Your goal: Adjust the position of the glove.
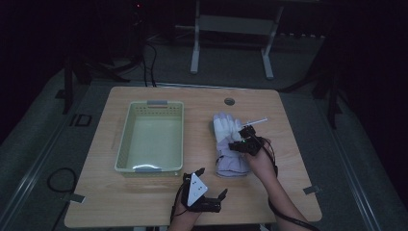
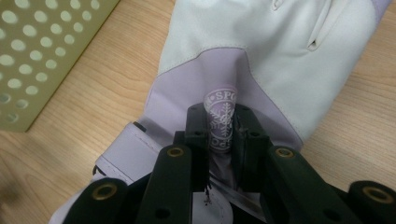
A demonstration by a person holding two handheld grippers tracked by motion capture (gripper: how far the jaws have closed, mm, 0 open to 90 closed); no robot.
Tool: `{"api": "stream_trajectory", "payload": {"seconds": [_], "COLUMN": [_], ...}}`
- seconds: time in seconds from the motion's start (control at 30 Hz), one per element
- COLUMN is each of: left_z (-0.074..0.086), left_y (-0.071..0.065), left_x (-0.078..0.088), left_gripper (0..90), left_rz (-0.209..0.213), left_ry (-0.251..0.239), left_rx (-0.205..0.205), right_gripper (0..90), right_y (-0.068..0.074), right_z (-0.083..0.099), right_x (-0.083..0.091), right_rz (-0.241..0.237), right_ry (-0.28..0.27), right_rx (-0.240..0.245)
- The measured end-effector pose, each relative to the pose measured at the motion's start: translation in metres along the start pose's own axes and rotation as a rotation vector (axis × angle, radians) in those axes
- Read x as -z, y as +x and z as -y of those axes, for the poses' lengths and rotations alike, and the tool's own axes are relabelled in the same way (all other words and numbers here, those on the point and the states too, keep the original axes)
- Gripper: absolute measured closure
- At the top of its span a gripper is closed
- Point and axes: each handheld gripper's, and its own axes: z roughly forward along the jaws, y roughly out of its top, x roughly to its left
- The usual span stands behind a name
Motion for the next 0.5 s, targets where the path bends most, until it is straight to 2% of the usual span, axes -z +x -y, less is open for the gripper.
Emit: {"api": "stream_trajectory", "payload": {"seconds": [0.07, 0.27, 0.4, 0.5], "left_z": [0.000, 0.000, 0.000, -0.001], "left_y": [0.000, 0.000, 0.001, 0.001], "left_x": [0.000, -0.001, -0.001, -0.002], "left_gripper": [0.1, 0.1, 0.1, 0.1], "left_rz": [-0.002, -0.002, 0.003, 0.002], "left_ry": [0.002, 0.008, 0.010, 0.019], "left_rx": [0.003, 0.001, 0.015, 0.016], "right_gripper": [75.6, 55.6, 43.8, 31.6], "right_y": [-0.002, -0.006, -0.009, -0.014], "right_z": [0.000, 0.003, 0.004, 0.007], "right_x": [0.000, 0.008, 0.017, 0.026], "right_rz": [-0.010, -0.059, -0.060, -0.063], "right_ry": [0.000, -0.036, -0.066, -0.102], "right_rx": [-0.006, -0.005, 0.030, 0.046]}}
